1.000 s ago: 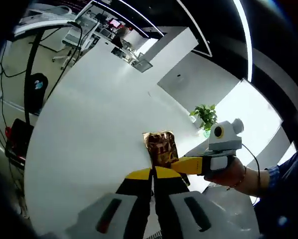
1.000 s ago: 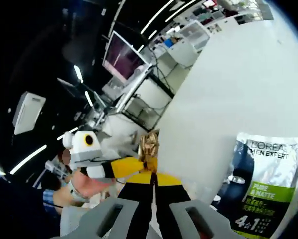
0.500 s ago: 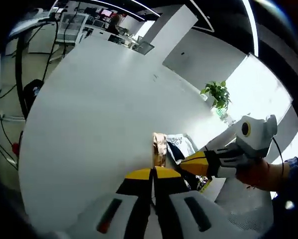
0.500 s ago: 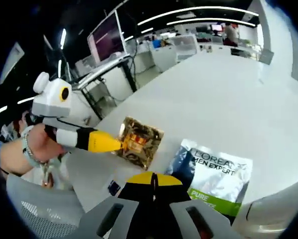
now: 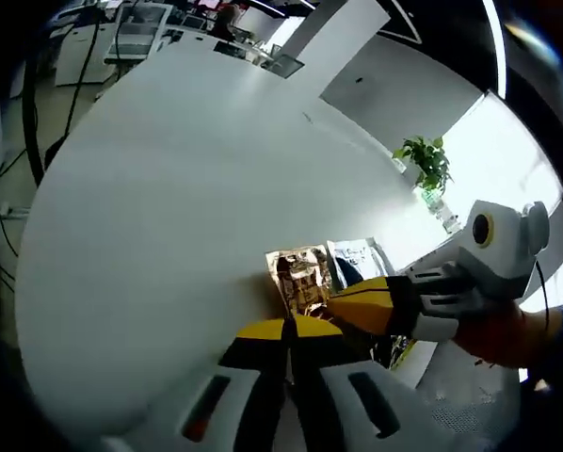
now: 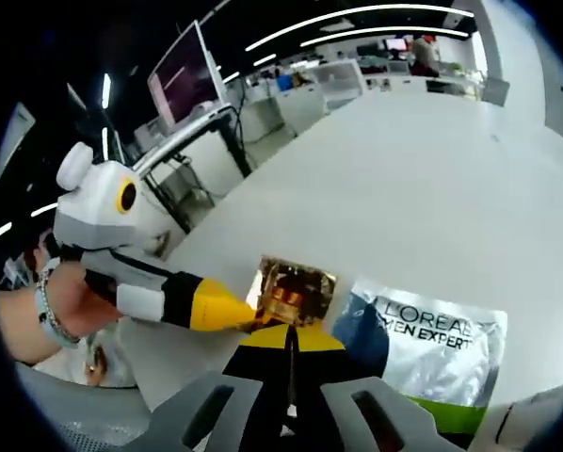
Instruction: Arrange the skincare products in the storage area until every visible bottle or jar stands upright without overlapping.
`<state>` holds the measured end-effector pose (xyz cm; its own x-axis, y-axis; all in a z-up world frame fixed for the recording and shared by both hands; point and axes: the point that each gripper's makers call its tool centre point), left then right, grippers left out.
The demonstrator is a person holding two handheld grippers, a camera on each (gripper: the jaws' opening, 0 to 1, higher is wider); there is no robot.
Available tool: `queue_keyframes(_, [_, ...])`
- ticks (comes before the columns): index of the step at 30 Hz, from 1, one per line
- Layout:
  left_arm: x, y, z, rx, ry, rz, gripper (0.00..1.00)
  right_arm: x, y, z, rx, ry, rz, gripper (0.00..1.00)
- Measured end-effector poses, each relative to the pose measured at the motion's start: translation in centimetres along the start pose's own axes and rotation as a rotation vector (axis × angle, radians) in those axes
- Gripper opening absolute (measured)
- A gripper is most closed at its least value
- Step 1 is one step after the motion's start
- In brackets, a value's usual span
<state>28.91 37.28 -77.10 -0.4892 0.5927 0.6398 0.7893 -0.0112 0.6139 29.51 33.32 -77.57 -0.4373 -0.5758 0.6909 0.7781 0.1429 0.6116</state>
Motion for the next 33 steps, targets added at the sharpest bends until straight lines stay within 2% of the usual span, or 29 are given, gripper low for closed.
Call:
queue_keyframes(1, [0.0, 0.0, 0.1, -0.010, -0.001, -0.001, 0.00, -0.1, -0.2, -0.2, -0.003, -0.013, 0.009, 0.00])
queue_keyframes(2, [0.0, 0.0, 0.1, -0.019, 0.000, 0.000, 0.00, -0.1, 0.3, -0.1, -0.007, -0.002, -0.019, 0.00])
queue_keyframes(4, [0.0, 0.3, 0.2, -0.044, 0.012, -0.012, 0.00, 0.1, 0.1, -0.2, -0.043, -0.013, -0.009, 0.00])
queue_keyframes(6, [0.0, 0.4, 0.2, -0.068, 0.022, -0.017, 0.00, 0.0, 0.1, -0.2, -0.036, -0.014, -0.010, 0.00])
queue_keyframes(9, [0.1, 0.5, 0.7, -0.118, 0.072, -0.025, 0.00, 0.0, 0.2, -0.2, -0.028, -0.024, -0.009, 0.00])
queue_keyframes(19, [0.2, 0.9, 0.8, -0.121, 0.086, -0.037, 0.00, 0.1, 0.2, -0.2, -0.007, -0.031, 0.000, 0.00])
queue_keyframes(21, [0.6, 1.2, 0.7, -0.118, 0.085, -0.041, 0.00, 0.5, 0.8, 0.0, -0.011, -0.020, -0.019, 0.00])
queue_keyframes(23, [1.3, 1.6, 0.6, -0.115, 0.092, -0.062, 0.00, 1.2, 2.0, 0.5, -0.036, 0.011, -0.073, 0.00])
queue_keyframes(25, [2.4, 1.9, 0.0, -0.132, 0.084, -0.092, 0.00, 2.0, 2.2, 0.7, -0.045, 0.029, -0.078, 0.00])
queue_keyframes(27, [3.1, 1.4, -0.6, -0.145, 0.065, -0.093, 0.00, 2.8, 1.7, 1.3, -0.037, 0.063, -0.065, 0.00])
queue_keyframes(29, [3.7, 0.2, -1.4, -0.158, 0.028, -0.082, 0.00, 3.4, 0.3, 2.1, -0.027, 0.094, -0.033, 0.00])
queue_keyframes(32, [4.0, -2.3, -2.3, -0.152, -0.025, -0.039, 0.00, 3.6, -2.1, 2.9, 0.029, 0.114, 0.030, 0.00])
queue_keyframes(33, [4.0, -3.5, -2.5, -0.147, -0.036, -0.004, 0.00, 3.4, -3.3, 3.0, 0.064, 0.111, 0.065, 0.00])
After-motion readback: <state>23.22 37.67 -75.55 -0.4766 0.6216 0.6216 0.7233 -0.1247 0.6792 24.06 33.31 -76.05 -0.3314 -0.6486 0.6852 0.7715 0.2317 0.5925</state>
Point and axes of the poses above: the point that each gripper's makers call its tool centre point, and the gripper's own axes: x roughly backward along the fingers, z roughly to its left, y roughly out of its top, and after that the axes turned 7 degrees about -x, right-handed
